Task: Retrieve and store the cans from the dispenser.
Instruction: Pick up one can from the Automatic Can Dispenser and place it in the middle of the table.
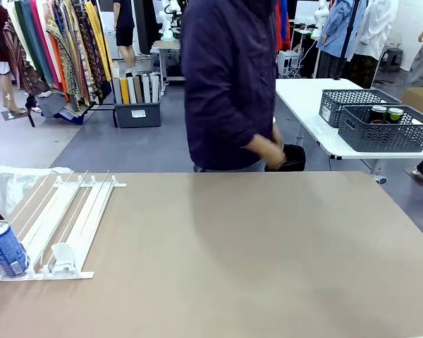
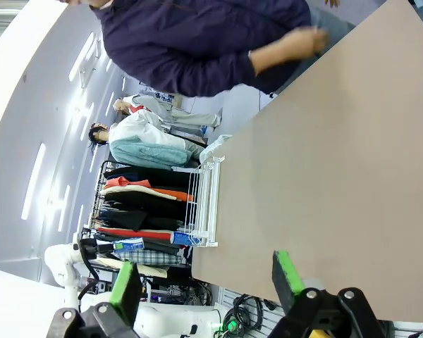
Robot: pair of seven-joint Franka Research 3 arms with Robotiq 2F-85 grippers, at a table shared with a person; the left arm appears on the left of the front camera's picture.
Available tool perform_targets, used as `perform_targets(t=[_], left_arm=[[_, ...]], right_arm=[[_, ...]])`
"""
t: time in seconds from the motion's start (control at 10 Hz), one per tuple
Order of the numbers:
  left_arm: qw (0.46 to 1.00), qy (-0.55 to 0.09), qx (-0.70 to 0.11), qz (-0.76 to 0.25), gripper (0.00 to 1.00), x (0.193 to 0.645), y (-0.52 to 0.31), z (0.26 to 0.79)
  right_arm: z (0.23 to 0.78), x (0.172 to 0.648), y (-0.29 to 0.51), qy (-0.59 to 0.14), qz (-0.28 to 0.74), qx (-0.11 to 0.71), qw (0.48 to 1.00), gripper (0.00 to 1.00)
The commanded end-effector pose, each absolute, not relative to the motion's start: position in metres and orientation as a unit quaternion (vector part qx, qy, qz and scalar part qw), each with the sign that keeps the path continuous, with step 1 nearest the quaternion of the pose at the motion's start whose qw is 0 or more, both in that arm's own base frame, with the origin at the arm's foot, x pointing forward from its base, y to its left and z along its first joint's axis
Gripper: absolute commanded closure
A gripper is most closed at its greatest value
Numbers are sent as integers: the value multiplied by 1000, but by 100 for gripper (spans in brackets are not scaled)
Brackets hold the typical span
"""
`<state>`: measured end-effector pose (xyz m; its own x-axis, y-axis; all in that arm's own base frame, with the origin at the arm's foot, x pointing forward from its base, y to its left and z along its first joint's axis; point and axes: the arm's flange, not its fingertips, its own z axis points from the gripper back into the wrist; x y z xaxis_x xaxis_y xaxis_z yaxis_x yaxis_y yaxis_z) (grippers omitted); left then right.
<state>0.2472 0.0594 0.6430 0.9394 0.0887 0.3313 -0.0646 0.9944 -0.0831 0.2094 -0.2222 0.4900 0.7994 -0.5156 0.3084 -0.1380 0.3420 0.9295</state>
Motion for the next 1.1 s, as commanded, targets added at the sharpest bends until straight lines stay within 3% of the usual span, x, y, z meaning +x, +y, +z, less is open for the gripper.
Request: perform_targets(t=[0.0, 0.3, 0.7, 0.9, 1.0], left_arm=[[983, -178, -41, 36, 100, 245, 59, 650], [974, -204, -95, -10, 100, 287, 32, 653], [947, -187, -62, -253, 100, 424, -172, 678], [900, -126, -79, -410, 100, 461, -309, 631], [892, -104, -57, -436, 100, 459, -357, 594]], right_arm=[[493, 211, -224, -304, -112, 565, 759, 0], [493, 211, -224, -304, -112, 565, 759, 0], [493, 211, -224, -304, -112, 565, 759, 0], [493, 211, -224, -304, -112, 565, 759, 0], [493, 211, -224, -304, -112, 565, 759, 0]])
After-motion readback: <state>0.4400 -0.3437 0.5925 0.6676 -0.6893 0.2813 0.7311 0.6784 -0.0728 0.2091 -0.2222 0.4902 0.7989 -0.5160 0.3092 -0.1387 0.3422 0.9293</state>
